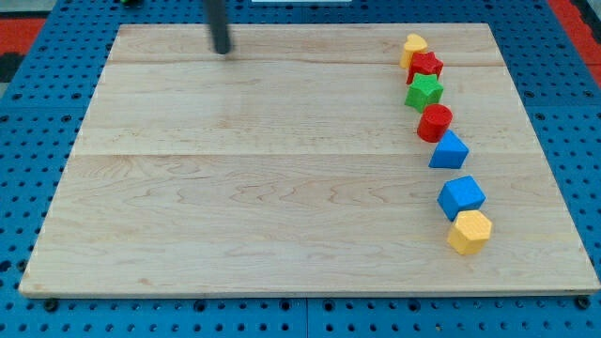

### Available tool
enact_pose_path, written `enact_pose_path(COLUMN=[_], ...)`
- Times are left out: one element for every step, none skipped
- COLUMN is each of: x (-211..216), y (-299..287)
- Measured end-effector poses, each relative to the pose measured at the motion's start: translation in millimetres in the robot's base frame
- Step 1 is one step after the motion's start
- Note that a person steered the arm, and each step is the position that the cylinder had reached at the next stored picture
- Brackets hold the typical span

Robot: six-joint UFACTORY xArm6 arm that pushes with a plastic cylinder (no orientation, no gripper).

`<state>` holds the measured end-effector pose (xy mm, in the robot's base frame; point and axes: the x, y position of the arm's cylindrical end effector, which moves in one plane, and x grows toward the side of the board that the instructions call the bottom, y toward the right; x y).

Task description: Place the yellow heart to the left of the red star

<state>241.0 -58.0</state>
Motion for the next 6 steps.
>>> enact_pose_path(x=[-22.7,-49.1,-49.1,-49.7,-49.7,-38.7], y=[64.6,100.9,159.8,181.7,181.7,212.5])
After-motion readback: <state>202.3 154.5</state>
